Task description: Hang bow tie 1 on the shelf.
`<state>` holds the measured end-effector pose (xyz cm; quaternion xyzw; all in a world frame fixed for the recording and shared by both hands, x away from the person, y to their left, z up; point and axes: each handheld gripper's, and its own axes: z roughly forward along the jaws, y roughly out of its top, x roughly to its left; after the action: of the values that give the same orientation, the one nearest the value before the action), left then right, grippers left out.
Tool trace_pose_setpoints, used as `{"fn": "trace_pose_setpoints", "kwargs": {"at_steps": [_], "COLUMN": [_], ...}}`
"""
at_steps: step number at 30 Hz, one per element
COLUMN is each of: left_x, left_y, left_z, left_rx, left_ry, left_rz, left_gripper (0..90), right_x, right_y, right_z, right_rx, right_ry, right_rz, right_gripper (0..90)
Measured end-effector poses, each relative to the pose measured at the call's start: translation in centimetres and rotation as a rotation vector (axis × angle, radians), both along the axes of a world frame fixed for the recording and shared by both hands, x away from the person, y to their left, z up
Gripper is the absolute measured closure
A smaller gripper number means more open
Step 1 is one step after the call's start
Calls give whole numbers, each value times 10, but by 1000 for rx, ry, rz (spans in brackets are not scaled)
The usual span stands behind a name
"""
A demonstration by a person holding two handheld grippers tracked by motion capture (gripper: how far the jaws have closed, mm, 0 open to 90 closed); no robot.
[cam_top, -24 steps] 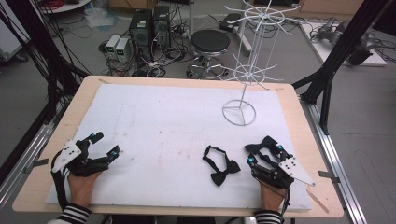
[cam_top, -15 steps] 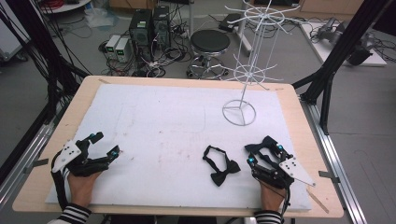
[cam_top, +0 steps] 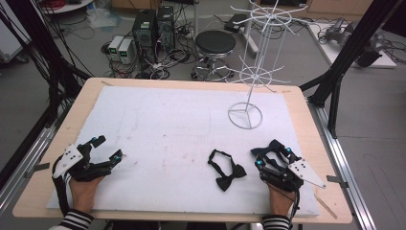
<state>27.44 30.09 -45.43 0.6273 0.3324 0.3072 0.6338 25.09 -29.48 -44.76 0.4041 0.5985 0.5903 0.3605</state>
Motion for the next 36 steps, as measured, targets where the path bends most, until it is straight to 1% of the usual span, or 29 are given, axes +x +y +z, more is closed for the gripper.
{"fn": "trace_pose_setpoints", "kwargs": {"at_steps": [6, 9, 10, 17, 18, 23, 24, 27, 28, 29, 32, 36], "left_x": [0, 0, 0, 0, 0, 0, 0, 0, 0, 0, 0, 0], "left_y": [0, 0, 0, 0, 0, 0, 0, 0, 0, 0, 0, 0], "left_z": [0, 0, 0, 0, 0, 0, 0, 0, 0, 0, 0, 0], "left_rx": [0, 0, 0, 0, 0, -2, -2, 1, 1, 2, -2, 2], "left_ry": [-4, -2, -2, -3, -3, -1, -1, -1, 0, -1, -1, -5], "left_rz": [3, 3, 2, 5, 5, 8, 8, 9, 8, 9, 11, 10], "left_gripper": [143, 143, 143, 143, 143, 143, 143, 143, 143, 143, 143, 143], "right_x": [1, 1, 2, 3, 4, 11, 14, 20, 20, 25, 31, 39], "right_y": [-8, -12, -13, -21, -23, -29, -31, -33, -33, -34, -35, -37], "right_z": [16, 23, 25, 44, 47, 59, 63, 70, 70, 74, 77, 79], "right_rx": [4, -1, -14, -52, -67, -119, -139, -188, -188, -218, -260, -309], "right_ry": [15, 33, 25, 43, 47, 100, 117, 148, 148, 180, 206, 245], "right_rz": [38, 48, 51, 81, 86, 119, 130, 155, 155, 173, 198, 208], "right_gripper": [99, 99, 99, 99, 99, 99, 99, 99, 99, 99, 99, 99]}}
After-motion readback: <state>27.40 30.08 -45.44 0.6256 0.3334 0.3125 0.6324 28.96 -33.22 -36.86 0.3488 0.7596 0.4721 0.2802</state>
